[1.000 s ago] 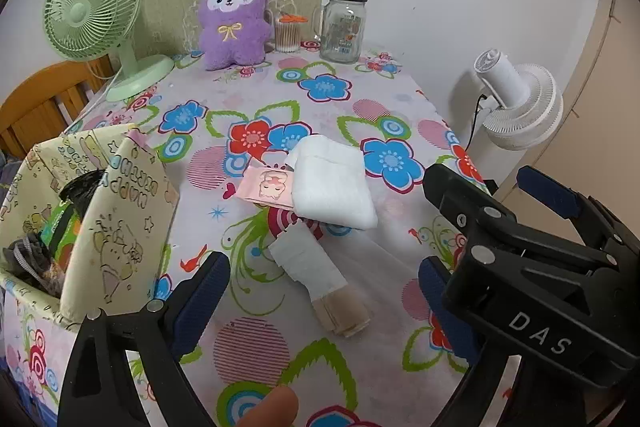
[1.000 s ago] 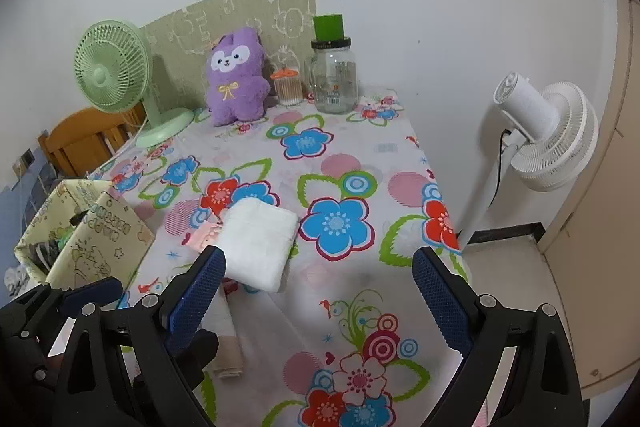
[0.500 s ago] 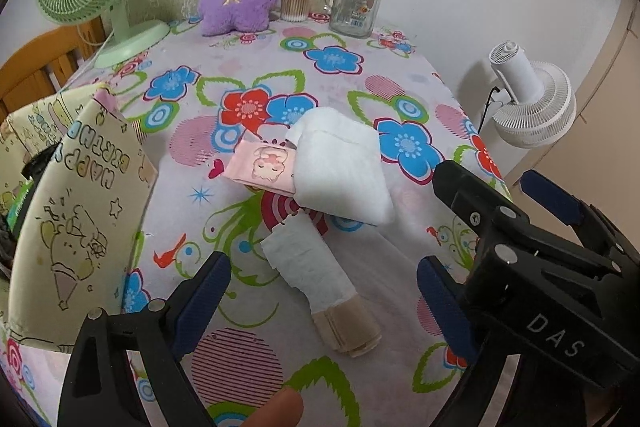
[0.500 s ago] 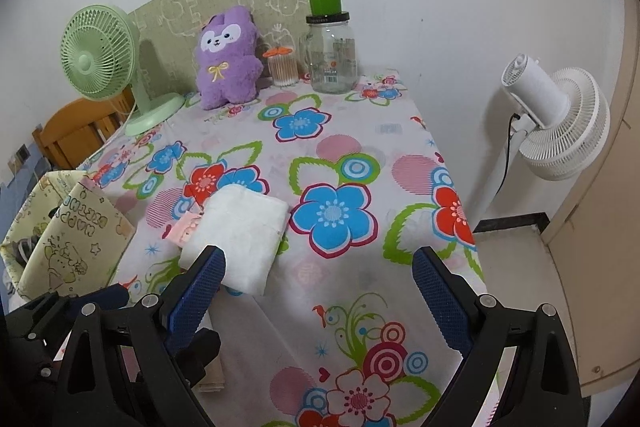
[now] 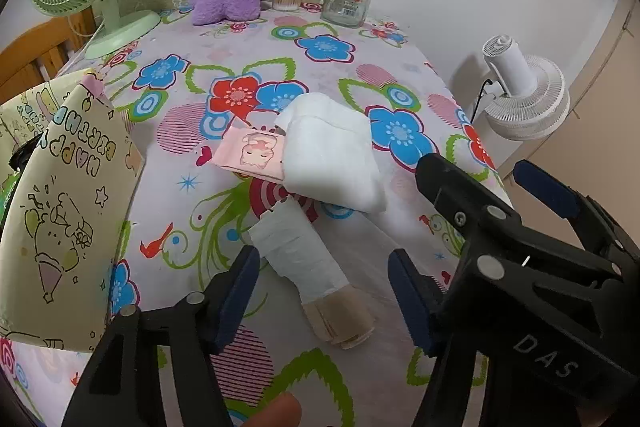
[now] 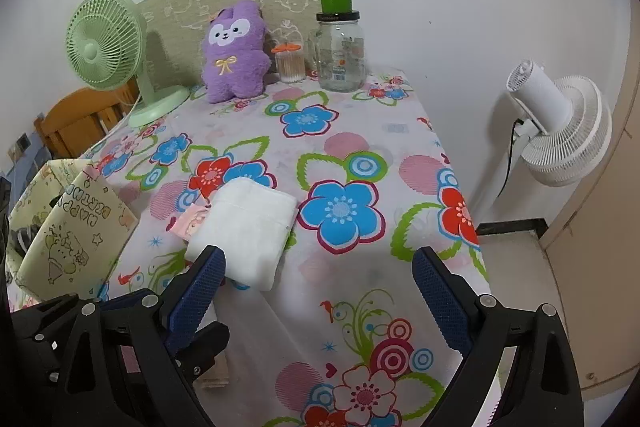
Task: Organize soft objects
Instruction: 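Lower the left gripper and close it on the white rolled towel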
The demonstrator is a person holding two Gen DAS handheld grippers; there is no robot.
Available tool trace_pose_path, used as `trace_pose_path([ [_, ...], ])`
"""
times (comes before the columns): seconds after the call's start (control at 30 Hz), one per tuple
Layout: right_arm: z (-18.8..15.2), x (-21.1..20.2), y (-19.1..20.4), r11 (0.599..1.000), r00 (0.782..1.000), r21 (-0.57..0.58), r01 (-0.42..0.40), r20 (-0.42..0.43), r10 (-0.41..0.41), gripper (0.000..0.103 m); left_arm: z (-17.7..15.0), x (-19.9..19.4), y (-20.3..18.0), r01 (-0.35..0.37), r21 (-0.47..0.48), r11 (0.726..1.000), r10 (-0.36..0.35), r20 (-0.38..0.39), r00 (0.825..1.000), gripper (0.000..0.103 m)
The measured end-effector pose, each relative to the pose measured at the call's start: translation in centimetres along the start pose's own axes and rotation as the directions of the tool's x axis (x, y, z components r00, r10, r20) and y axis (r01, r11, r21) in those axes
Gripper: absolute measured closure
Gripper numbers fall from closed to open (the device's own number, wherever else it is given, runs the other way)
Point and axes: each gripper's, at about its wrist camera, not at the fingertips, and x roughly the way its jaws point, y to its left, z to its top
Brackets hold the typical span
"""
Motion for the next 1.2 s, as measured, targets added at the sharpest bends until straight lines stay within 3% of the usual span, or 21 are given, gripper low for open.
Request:
trace_pose_path([
  [0.27,0.1,-0.2,0.3,1.000,1.000,-0.014,0.002,-0.001,-0.002,0.007,-0.1,0.7,0.3,0.011,-0.007,1.000,-0.011,-0.033,0.999,0.056],
  [0.53,0.4,0.1,0.7,1.000,1.000,-0.031,-0.003,-0.007,0.003,0.007,-0.1,1.4,1.4,0.034,-0.064,0.997,-0.038,-0.069,0.997,0.056],
  [1.07,0.2,1.3,0.8,1.000,0.999,-0.009,-0.024,-0.029,0.023,0.007,0.2,2.3,1.9,0.026,-0.079,0.997,-0.032,-0.077,0.996,0.057],
  [1.13,0.3,1.3,0.8,1.000,0.999,-0.012,-0.024,-0.029,0.024,0.007,0.2,2.3,1.9,0.022,-0.081,0.997,-0.028,-0.074,0.997,0.070],
  [1.2,0.3,1.5,0.9,1.000,0.999,-0.017,-0.025,-0.031,0.024,0.007,0.2,2.4,2.0,0.022,-0.075,0.997,-0.028,-0.074,0.997,0.076],
])
